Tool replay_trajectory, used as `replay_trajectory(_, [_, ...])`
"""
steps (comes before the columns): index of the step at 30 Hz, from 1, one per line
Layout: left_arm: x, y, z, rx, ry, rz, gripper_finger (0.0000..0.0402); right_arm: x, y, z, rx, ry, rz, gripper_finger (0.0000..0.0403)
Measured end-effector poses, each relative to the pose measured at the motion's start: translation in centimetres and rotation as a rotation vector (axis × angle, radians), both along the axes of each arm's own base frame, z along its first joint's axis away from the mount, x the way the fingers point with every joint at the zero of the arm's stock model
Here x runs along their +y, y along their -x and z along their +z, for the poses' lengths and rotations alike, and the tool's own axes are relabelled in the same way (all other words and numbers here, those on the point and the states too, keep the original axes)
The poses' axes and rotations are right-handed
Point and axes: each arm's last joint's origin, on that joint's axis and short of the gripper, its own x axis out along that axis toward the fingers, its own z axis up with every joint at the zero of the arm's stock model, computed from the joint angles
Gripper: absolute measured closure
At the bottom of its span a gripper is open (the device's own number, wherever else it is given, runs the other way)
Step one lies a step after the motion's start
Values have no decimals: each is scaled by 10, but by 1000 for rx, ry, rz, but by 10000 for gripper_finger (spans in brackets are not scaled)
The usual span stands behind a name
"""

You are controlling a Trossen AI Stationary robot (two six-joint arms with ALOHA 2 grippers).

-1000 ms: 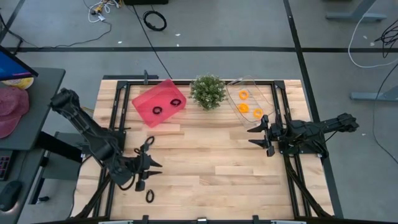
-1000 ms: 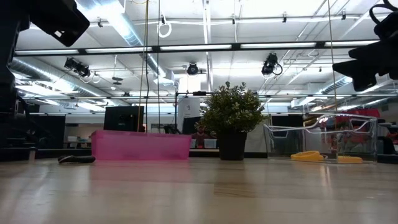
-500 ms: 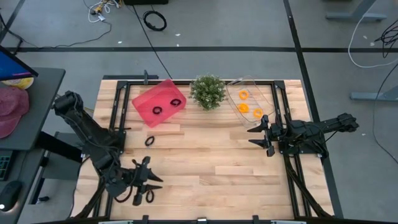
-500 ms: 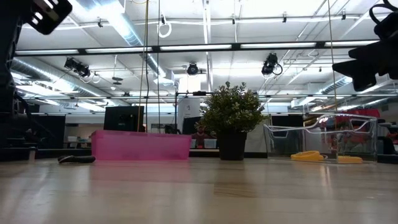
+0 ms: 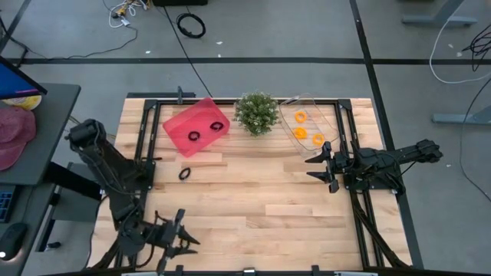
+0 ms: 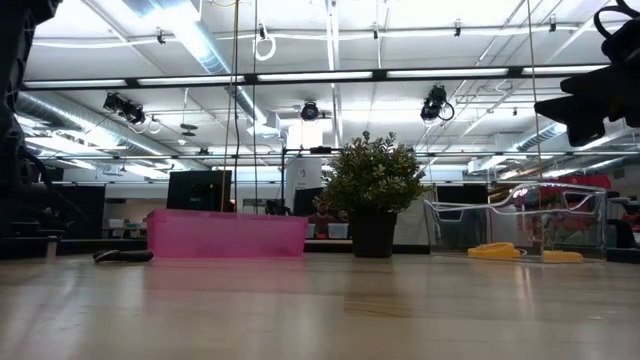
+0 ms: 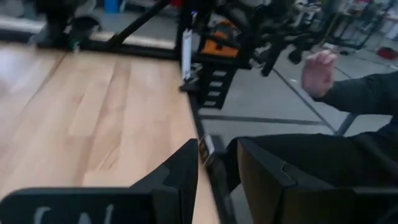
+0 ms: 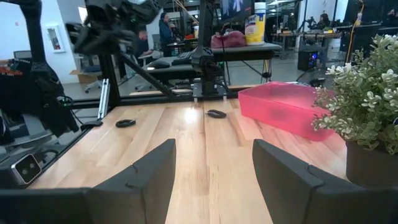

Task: Sort spring keychains
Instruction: Put the black spring keychain into the pink bin

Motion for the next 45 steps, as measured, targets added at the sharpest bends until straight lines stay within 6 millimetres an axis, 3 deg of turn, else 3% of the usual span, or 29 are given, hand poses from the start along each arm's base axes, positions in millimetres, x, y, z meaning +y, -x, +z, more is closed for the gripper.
replay_trajectory(10, [-75, -18, 49, -60, -270, -82, 285, 0, 0, 0, 0, 0, 0, 188])
replay_trajectory(16, [-95, -18, 39, 85, -427, 30, 285, 0, 0, 0, 0, 0, 0, 188])
replay_trajectory(22, [-83, -18, 18, 280, -349, 163, 285, 0, 0, 0, 0, 0, 0, 188])
replay_trajectory(27, [-57, -15, -1, 583, -141, 416, 285, 0, 0, 0, 0, 1, 0, 188])
replay_trajectory(35, [-49, -10, -44, 1110, -16, 756, 285, 0, 0, 0, 0, 1, 0, 188])
replay_trajectory(41, [-47, -24, -56, 1142, 23, 829, 285, 0, 0, 0, 0, 1, 1, 188])
replay_trajectory(45, [-47, -41, -57, 1109, 143, 821, 285, 0, 0, 0, 0, 1, 1, 188])
